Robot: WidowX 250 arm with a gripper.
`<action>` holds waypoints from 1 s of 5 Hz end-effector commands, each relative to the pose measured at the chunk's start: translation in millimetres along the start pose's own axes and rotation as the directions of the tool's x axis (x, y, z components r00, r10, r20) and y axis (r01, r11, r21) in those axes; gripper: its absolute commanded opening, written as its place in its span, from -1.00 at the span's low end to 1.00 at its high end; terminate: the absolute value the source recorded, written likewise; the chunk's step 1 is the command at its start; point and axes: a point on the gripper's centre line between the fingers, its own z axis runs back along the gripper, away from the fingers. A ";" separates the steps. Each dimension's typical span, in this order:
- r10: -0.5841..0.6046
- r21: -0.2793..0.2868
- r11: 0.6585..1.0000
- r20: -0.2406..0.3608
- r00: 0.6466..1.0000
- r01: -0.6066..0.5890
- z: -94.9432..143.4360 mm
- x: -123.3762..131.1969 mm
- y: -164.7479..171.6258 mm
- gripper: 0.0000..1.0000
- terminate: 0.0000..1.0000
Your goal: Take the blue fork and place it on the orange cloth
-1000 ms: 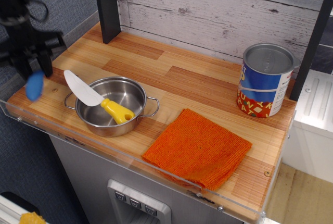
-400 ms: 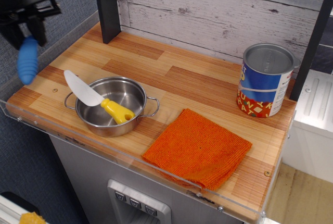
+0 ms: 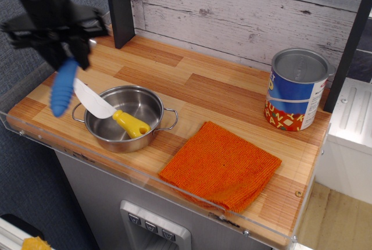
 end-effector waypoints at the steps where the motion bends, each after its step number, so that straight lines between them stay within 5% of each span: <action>1: -0.149 -0.057 0.987 0.004 0.989 0.149 8.1 -28.8 -44.4 -1.00 -1.00; 5: -0.099 -0.160 0.982 0.027 0.995 0.103 -31.1 -70.2 -127.0 -1.00 -1.00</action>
